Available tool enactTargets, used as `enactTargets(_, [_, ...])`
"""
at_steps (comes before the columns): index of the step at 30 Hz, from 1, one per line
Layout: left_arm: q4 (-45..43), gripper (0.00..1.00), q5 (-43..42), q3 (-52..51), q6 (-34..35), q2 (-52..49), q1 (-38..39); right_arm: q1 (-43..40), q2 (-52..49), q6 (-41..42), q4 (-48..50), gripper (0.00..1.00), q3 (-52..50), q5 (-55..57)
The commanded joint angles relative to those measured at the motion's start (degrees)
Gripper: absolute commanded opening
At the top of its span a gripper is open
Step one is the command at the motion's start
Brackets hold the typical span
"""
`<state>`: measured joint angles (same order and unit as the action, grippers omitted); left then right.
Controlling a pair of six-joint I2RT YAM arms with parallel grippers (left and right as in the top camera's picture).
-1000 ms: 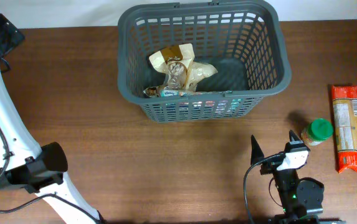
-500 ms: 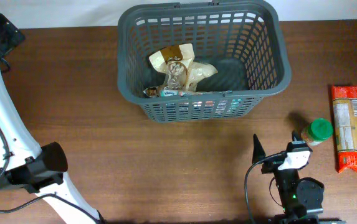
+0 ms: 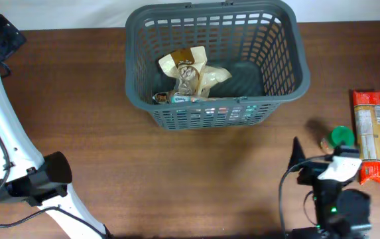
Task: Pack container
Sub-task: 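Move the right gripper toward the green-lidded jar and pasta packet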
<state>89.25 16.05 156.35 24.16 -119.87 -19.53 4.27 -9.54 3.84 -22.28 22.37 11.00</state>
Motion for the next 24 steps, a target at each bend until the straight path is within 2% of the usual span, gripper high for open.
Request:
enactTargets(1, [0.0, 0.99, -0.24, 0.76, 0.87, 1.51, -0.13, -0.28, -9.55, -4.74, -4.09, 0.99, 13.51, 4.66])
enactTargets(7, [0.0, 0.99, -0.24, 0.76, 0.87, 1.51, -0.13, -0.28, -29.59, -12.41, -23.85, 0.99, 38.1, 8.0])
enactTargets(12, [0.0, 0.99, -0.24, 0.76, 0.87, 1.51, -0.13, -1.36, -45.2, -13.05, -39.23, 0.99, 55.01, 8.74])
enactTargets(16, [0.0, 0.99, -0.24, 0.76, 0.87, 1.51, -0.13, -6.91, -57.05, -13.03, -50.42, 0.99, 66.99, 3.61])
enactTargets(19, [0.0, 0.99, -0.24, 0.76, 0.87, 1.51, -0.13, -13.31, -62.75, -13.0, -54.84, 0.99, 71.3, -4.42])
enactTargets(24, [0.0, 0.99, -0.24, 0.76, 0.87, 1.51, -0.13, -25.88, -68.15, -13.03, -56.39, 0.99, 72.89, -16.68])
